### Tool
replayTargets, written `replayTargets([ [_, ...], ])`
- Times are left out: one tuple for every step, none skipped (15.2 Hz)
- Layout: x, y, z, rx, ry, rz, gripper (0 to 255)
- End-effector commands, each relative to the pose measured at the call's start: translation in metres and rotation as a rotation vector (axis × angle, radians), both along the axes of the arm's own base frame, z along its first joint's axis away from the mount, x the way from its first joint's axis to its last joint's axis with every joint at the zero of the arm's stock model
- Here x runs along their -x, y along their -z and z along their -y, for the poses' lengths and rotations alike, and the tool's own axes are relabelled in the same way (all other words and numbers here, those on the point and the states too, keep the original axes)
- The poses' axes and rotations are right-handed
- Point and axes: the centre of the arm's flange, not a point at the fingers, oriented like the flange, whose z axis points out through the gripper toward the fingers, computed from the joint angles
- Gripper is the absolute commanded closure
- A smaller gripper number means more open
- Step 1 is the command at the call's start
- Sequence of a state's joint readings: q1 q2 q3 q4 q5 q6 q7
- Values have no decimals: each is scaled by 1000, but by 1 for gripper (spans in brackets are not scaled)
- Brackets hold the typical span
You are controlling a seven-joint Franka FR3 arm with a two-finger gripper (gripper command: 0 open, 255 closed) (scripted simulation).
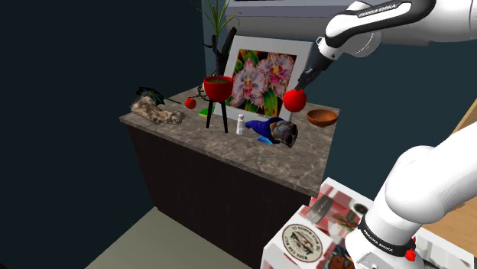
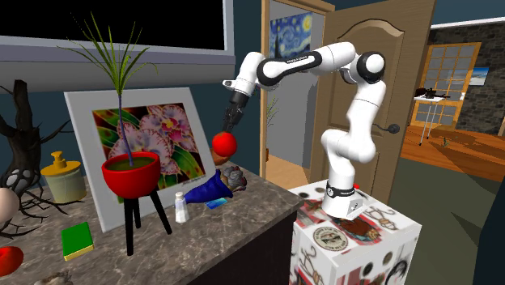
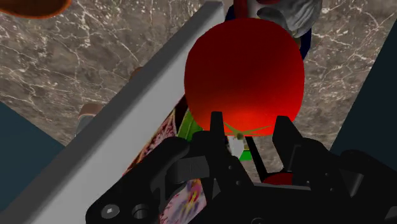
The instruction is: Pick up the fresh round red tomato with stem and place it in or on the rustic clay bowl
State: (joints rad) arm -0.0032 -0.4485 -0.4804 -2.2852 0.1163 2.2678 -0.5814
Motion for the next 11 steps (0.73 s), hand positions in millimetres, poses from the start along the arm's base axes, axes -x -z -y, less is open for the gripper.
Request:
replayTargets([
  [7, -3, 28, 1, -1, 0, 255],
  [10, -5, 41, 1, -1, 0, 255],
  [12, -7, 54, 1, -1, 0, 255],
  [14, -8, 67, 1, -1, 0, 255],
  [17, -10, 80, 1, -1, 0, 255],
  [19, -12, 92, 1, -1, 0, 255],
  [21, -13, 105, 1, -1, 0, 255],
  [24, -15, 118, 1, -1, 0, 255],
  [26, -17, 131, 1, -1, 0, 255],
  [28, -18, 144, 1, -1, 0, 255],
  [31, -20, 157, 1, -1, 0, 255],
])
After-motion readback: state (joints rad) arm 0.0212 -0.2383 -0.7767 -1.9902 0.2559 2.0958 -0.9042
